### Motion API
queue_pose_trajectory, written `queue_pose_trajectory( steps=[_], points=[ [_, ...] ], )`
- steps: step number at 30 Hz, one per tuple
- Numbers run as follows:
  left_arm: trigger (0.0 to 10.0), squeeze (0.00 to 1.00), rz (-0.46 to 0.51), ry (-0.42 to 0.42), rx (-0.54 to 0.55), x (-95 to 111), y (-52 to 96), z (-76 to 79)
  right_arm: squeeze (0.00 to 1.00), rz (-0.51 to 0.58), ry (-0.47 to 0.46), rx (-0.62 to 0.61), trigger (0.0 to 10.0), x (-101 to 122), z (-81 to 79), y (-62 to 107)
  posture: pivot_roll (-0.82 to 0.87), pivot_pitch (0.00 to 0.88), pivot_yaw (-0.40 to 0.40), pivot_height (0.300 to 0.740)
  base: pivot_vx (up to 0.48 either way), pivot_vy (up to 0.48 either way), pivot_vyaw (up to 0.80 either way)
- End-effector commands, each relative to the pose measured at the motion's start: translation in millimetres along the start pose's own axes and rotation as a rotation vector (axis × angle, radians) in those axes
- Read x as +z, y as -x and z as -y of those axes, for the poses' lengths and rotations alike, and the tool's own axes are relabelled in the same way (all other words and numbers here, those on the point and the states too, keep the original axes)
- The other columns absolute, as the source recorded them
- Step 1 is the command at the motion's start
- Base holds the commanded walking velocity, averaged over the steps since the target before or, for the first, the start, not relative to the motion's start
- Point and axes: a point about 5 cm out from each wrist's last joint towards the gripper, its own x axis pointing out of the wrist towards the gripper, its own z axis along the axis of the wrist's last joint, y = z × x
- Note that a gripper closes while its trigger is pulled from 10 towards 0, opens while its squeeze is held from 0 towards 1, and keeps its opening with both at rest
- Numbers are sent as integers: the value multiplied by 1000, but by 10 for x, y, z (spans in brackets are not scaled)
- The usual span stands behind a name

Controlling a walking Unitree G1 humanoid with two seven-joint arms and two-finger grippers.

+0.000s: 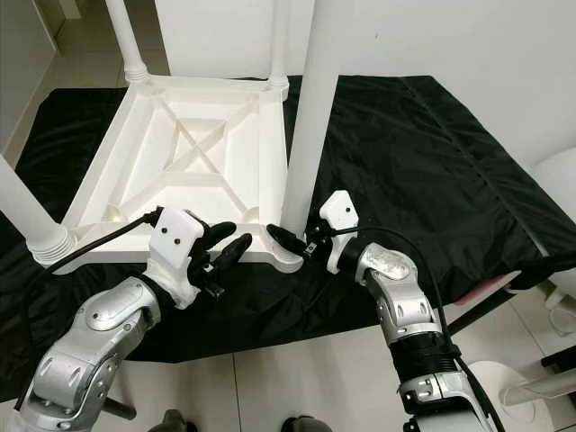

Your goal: Building children table

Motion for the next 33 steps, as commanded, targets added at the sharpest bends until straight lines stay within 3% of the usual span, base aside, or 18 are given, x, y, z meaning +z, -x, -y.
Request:
queue_pose_trajectory(
  steps=[1, 5, 6, 9, 14, 15, 21, 28, 29, 30, 31, 33],
  points=[
    [10000, 0, 14, -6, -10, 27, 26, 15, 0, -41, -22, 32, 2706, -117, -51, 41, 33, 67, -34, 740, 0, 0, 0],
    [10000, 0, 15, -3, -8, 29, 31, 20, 0, -43, -32, 21, 2706, -130, -49, 57, 33, 67, -34, 740, 0, 0, 0],
    [10000, 0, 11, -3, -3, 21, 42, 22, 0, -29, -64, -6, 10000, -119, -72, 65, 40, 68, -31, 740, 0, 0, 0],
    [10000, 0, 7, -5, 17, 16, 58, -7, 0, -5, -115, -153, 10000, -84, -122, 42, 47, 81, -26, 740, 0, 0, 0],
    [10000, 0, 8, -2, 38, 23, 64, -43, 0, -18, -62, -319, 10000, -68, -146, 29, 42, 92, -23, 740, 0, 0, 0],
    [10000, 0, 4, 0, 40, 15, 69, -50, 0, -26, -88, -419, 10000, -66, -205, 5, 35, 99, -23, 740, 0, 0, 0],
    [10000, 0, 4, 12, 44, 6, 62, -54, 0, -67, -124, -706, 10000, -64, -296, -31, 22, 108, -28, 740, 0, 0, 0],
    [10000, 0, 2, 6, 47, 0, 44, -50, 0, -89, -155, -823, 10000, -23, -366, -100, 17, 113, -35, 740, 0, 0, 0],
    [10000, 0, 6, 12, 45, 4, 37, -30, 0, -9, -177, -793, 10000, 116, -440, -225, 14, 118, -36, 740, 0, 0, 0],
    [10000, 0, 6, 12, 45, 4, 37, -30, 0, -9, -177, -793, 10000, 116, -440, -225, 14, 118, -36, 740, 0, 0, 0],
    [10000, 0, 7, 16, 44, 4, 39, -25, 965, 14, -178, -784, 10000, 157, -441, -231, 11, 120, -37, 740, 0, 0, 0],
    [10000, 0, 8, 18, 43, 5, 38, -23, 1000, 23, -178, -784, 10000, 180, -435, -229, 9, 121, -39, 740, 0, 0, 0]
  ],
)
